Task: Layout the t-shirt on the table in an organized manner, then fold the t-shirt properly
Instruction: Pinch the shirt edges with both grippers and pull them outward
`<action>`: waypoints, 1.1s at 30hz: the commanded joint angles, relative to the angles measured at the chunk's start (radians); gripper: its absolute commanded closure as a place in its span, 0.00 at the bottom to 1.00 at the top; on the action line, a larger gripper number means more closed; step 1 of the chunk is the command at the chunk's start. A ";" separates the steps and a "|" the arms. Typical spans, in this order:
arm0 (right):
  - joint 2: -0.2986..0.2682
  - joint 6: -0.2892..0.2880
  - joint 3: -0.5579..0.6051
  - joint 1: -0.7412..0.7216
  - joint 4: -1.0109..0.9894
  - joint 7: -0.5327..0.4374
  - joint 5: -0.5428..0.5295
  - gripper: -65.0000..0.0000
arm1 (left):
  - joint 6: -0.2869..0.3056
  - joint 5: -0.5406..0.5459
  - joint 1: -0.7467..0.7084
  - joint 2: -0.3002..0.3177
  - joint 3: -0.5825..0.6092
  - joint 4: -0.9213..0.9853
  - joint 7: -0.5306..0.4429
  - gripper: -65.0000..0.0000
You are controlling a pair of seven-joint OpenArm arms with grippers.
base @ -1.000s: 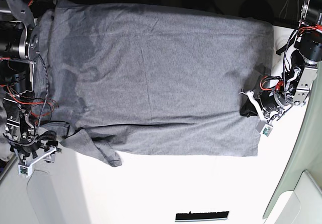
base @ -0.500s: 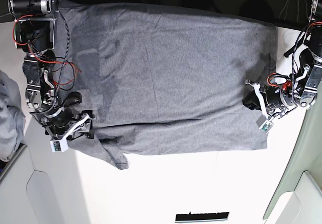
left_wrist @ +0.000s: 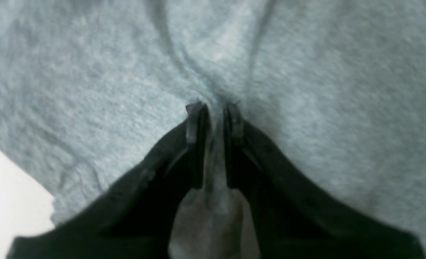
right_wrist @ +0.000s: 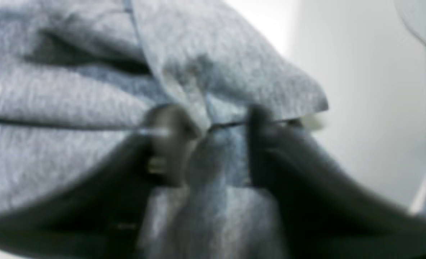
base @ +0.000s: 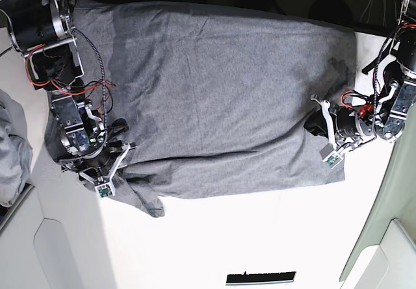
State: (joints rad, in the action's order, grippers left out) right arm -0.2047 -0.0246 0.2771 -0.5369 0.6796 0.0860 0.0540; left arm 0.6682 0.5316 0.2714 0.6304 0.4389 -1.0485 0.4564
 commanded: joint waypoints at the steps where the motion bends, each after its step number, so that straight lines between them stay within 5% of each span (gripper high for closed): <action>1: -0.006 0.013 -0.003 -0.040 0.014 -0.027 0.015 0.78 | 0.010 0.012 0.021 0.017 -0.007 -0.026 -0.018 0.82; 4: -0.005 -0.009 -0.003 -0.063 0.015 -0.028 0.062 1.00 | 0.010 0.013 0.021 0.014 -0.007 -0.052 -0.017 0.82; 14: -0.011 -0.009 -0.003 -0.209 0.015 -0.030 0.148 1.00 | 0.024 0.018 -0.043 -0.016 -0.007 -0.072 -0.001 0.82; 17: -0.011 -0.001 -0.003 -0.224 0.015 -0.029 0.114 0.59 | 0.030 0.018 -0.068 -0.022 -0.007 -0.072 -0.003 0.82; 19: -0.014 0.033 -0.003 -0.212 0.015 -0.027 0.087 0.44 | 0.030 0.018 -0.071 -0.023 -0.007 -0.072 -0.003 0.82; 27: -0.014 0.217 -0.005 -0.063 0.096 0.074 0.039 0.42 | 0.030 0.030 -0.074 0.009 -0.007 -0.072 0.020 0.82; 31: -0.015 0.304 -0.005 0.079 0.328 0.192 0.067 0.44 | 0.030 0.118 -0.076 0.062 -0.015 -0.080 0.021 0.82; 33: -0.025 0.310 -0.005 0.162 0.477 0.228 0.067 0.53 | 0.030 0.126 -0.095 0.078 -0.050 -0.108 0.037 0.82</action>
State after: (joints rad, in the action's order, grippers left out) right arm -0.2211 0.2787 0.2771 -0.3439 1.1488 0.3382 0.1120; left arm 0.6903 0.6395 0.1566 0.6937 0.3958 -1.1431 0.5098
